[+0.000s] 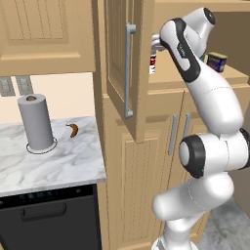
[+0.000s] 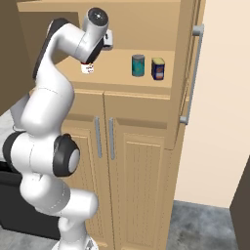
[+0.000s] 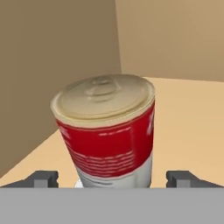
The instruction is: Stack two cans on top of the other two cans in the cabinet.
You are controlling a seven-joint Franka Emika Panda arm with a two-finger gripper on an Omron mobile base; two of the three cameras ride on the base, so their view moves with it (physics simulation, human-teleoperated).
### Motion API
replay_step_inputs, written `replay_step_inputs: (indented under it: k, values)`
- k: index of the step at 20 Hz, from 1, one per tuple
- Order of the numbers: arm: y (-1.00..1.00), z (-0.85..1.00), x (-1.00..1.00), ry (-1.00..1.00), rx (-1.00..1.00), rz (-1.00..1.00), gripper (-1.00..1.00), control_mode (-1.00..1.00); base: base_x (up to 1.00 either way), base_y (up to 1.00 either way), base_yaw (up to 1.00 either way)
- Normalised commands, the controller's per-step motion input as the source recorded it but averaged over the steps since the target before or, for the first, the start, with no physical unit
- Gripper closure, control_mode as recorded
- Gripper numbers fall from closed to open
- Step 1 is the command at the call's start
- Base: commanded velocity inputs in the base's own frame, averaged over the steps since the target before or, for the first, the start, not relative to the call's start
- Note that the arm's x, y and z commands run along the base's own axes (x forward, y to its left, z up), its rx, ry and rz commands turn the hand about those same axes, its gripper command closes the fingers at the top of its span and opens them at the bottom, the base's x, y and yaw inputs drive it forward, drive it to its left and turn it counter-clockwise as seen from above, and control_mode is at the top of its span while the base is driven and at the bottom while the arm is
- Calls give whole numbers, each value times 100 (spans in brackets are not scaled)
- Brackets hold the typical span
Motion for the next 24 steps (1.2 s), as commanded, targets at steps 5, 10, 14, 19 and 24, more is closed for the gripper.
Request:
replay_step_inputs:
  k: [5, 10, 14, 19, 24]
  values:
    - [0, 0, -24, 0, 0, 0, -100, -100, 0, 0, 0]
    - [-1, 0, -23, 0, 0, 0, -100, -100, 0, 0, 0]
    - [-18, -5, -17, 0, 0, -4, -100, -100, 0, 0, 0]
    - [-15, -15, -49, -7, 0, -15, -100, -100, 0, 0, 0]
    - [-15, -15, -52, -12, 0, -25, -100, -100, 0, 0, 0]
